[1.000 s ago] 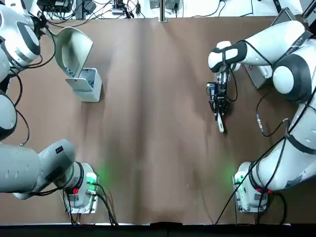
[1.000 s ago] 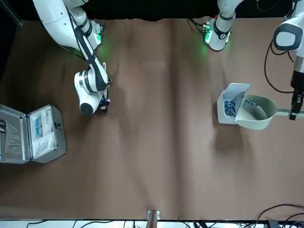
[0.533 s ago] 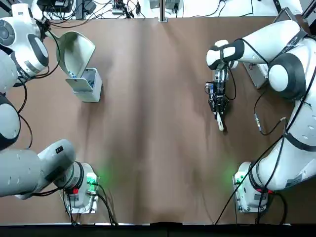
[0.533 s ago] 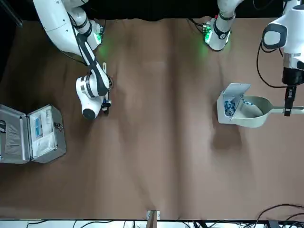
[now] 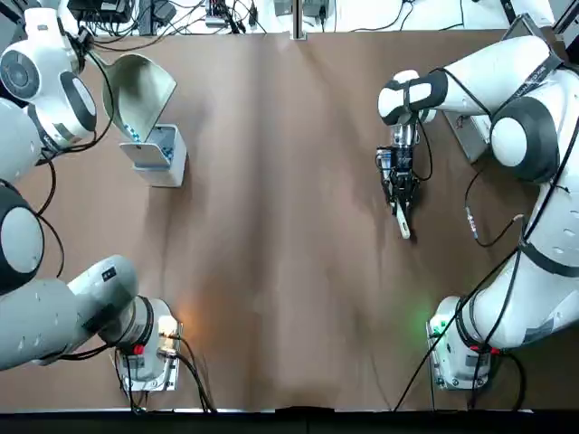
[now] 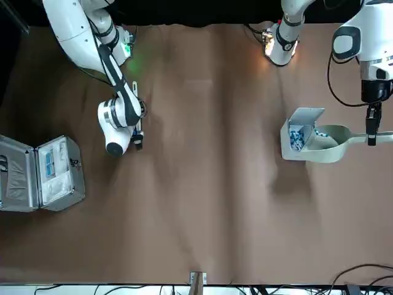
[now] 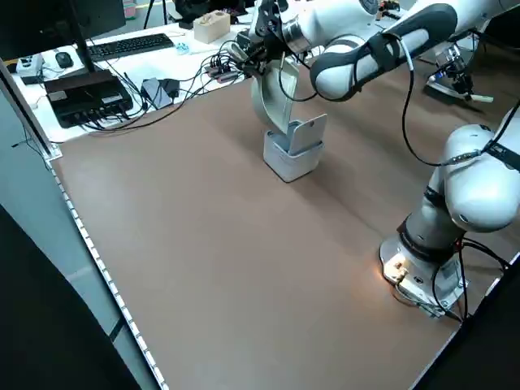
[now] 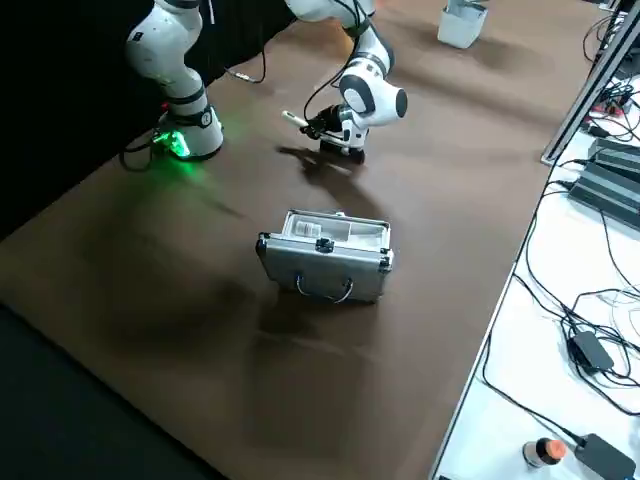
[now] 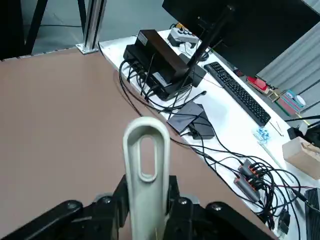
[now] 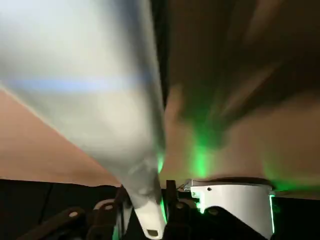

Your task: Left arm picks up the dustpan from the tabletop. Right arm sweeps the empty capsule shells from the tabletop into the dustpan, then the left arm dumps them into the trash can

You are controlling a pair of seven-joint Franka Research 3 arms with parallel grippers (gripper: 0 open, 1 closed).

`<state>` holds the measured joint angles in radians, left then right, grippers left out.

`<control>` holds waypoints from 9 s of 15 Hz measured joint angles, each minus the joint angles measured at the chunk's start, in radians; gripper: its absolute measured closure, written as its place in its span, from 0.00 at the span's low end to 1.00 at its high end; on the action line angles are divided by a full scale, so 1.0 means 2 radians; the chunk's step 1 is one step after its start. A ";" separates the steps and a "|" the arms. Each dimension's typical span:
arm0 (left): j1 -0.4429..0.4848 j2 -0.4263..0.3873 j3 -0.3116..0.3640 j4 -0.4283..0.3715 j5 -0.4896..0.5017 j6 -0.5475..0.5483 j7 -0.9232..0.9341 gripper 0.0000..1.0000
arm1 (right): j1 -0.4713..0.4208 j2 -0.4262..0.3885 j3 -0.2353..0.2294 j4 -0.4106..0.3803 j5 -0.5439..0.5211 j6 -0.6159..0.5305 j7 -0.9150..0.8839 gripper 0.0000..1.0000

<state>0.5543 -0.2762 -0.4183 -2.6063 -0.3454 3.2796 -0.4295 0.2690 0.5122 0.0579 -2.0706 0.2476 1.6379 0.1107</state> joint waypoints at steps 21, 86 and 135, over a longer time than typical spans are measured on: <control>0.004 -0.030 -0.030 -0.064 0.000 0.102 0.000 0.67 | -0.060 -0.006 -0.010 0.279 -0.041 -0.141 0.003 0.01; 0.008 0.275 0.110 0.474 0.132 -0.513 -0.162 0.67 | -0.235 -0.079 -0.014 0.418 -0.076 -0.100 0.009 0.01; -0.038 0.481 0.250 0.533 0.205 -0.495 -0.272 0.67 | -0.217 -0.150 -0.015 0.358 -0.094 -0.018 0.009 0.01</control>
<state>0.4785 0.6866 0.0808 -1.5401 0.0644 2.2897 -0.9736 -0.1660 0.2113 0.0287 -1.3537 0.0605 1.6023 0.1291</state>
